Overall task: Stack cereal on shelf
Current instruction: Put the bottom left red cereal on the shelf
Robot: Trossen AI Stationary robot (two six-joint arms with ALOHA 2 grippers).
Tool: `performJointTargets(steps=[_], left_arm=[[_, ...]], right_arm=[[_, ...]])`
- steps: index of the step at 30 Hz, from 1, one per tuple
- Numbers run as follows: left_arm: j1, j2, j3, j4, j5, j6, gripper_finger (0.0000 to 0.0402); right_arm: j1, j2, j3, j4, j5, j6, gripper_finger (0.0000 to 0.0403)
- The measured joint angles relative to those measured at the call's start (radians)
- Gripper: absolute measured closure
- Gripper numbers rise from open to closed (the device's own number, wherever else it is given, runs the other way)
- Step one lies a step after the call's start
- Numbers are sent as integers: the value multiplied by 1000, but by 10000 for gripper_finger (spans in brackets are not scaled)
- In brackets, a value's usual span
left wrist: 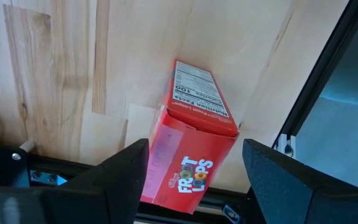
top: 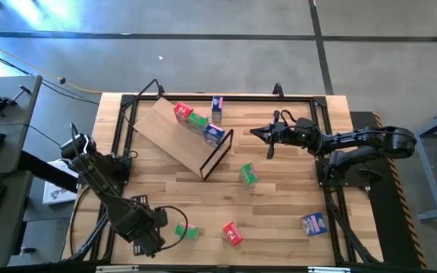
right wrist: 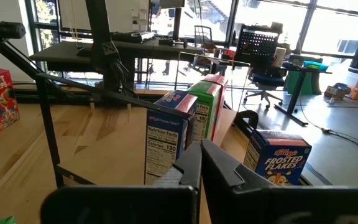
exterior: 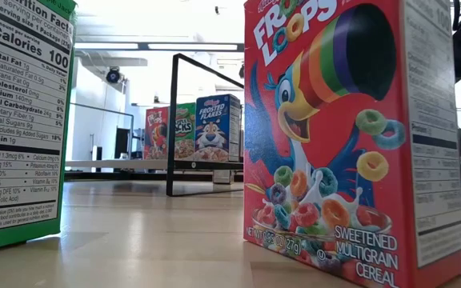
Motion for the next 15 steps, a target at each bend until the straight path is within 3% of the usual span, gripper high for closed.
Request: performJointTargets(steps=[15], left_arm=[[-7, 10, -1, -5, -20, 41, 144]], right_arm=[[0, 0, 0, 0, 0, 0, 403]])
